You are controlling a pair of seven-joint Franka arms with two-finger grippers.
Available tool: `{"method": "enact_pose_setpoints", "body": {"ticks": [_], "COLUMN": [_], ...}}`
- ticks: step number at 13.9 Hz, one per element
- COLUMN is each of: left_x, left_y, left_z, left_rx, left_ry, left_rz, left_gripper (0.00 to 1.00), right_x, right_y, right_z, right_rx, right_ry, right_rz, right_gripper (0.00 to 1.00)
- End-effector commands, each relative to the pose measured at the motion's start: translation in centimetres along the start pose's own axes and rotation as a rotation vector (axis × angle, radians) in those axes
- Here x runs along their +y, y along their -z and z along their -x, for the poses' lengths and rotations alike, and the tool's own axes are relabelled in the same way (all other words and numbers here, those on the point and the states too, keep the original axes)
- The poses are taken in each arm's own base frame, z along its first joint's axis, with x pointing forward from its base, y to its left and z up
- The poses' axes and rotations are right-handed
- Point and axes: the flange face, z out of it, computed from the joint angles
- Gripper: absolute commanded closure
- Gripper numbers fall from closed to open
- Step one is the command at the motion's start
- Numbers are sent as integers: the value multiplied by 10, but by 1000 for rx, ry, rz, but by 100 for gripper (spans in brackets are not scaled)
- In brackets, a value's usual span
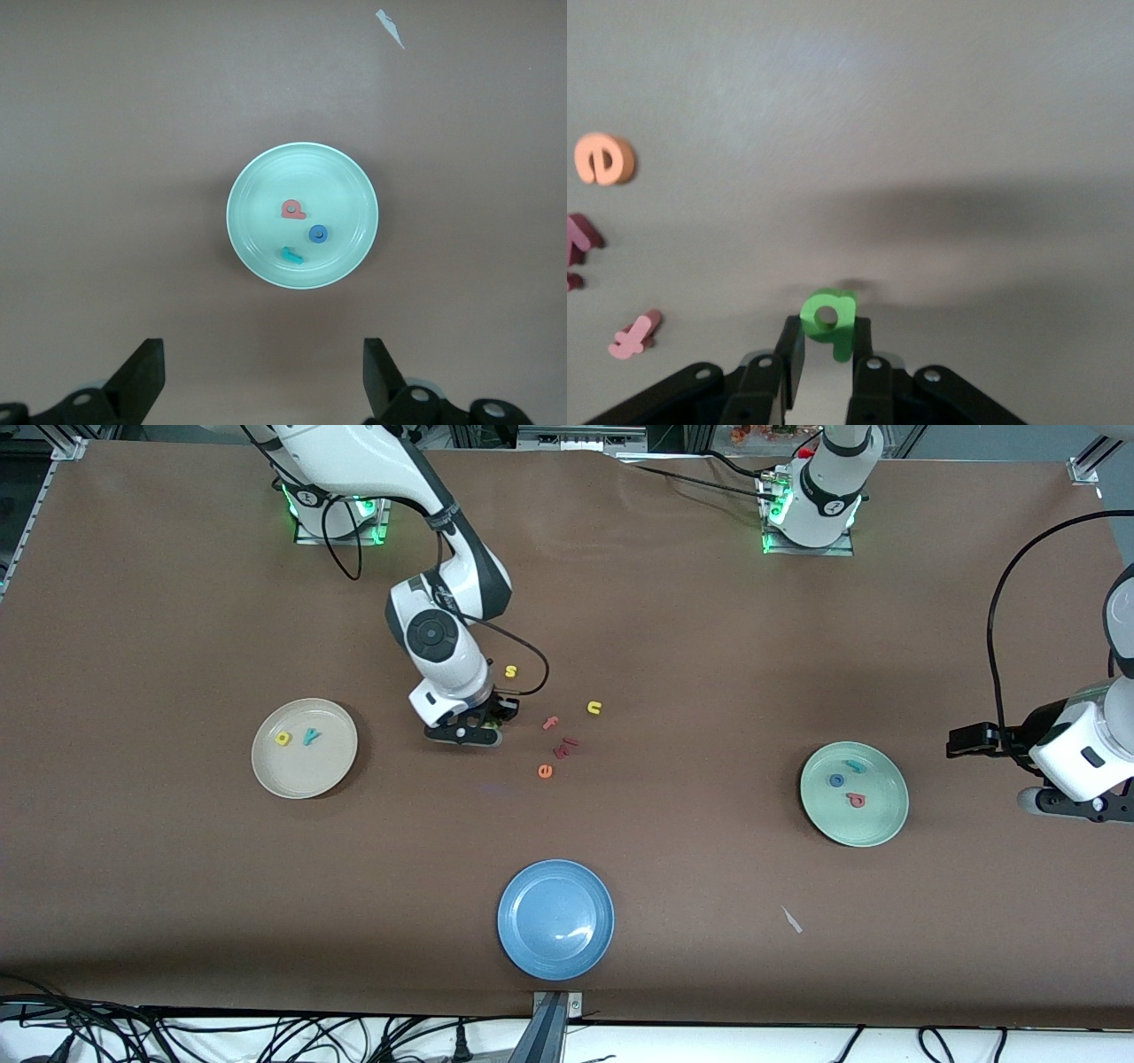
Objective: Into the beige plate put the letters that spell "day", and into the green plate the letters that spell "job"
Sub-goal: 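Carry the green q to the cream plate and open the right gripper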
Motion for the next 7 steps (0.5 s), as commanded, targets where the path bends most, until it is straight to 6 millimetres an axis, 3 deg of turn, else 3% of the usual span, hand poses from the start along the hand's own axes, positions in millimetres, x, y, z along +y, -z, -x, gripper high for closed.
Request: {"method": "enact_pose_setpoints", "body": {"ticks": [1,4,7], "left_x": [-3,-9,-16], "left_y": [11,13,15], "left_z": [4,-1,-4], "left_rx": [45,87,109], "left_ry": [14,20,14], "left_rz": [8,-2,-11], "left_gripper": [1,1,1], "right_x": [47,133,209], "right_y": [49,70,62], "right_z": [-22,-60,-83], "right_rx": [-40,-96,-124], "right_ry": [58,168,249], "right_rz": [38,86,114], "right_gripper": [89,89,88]}}
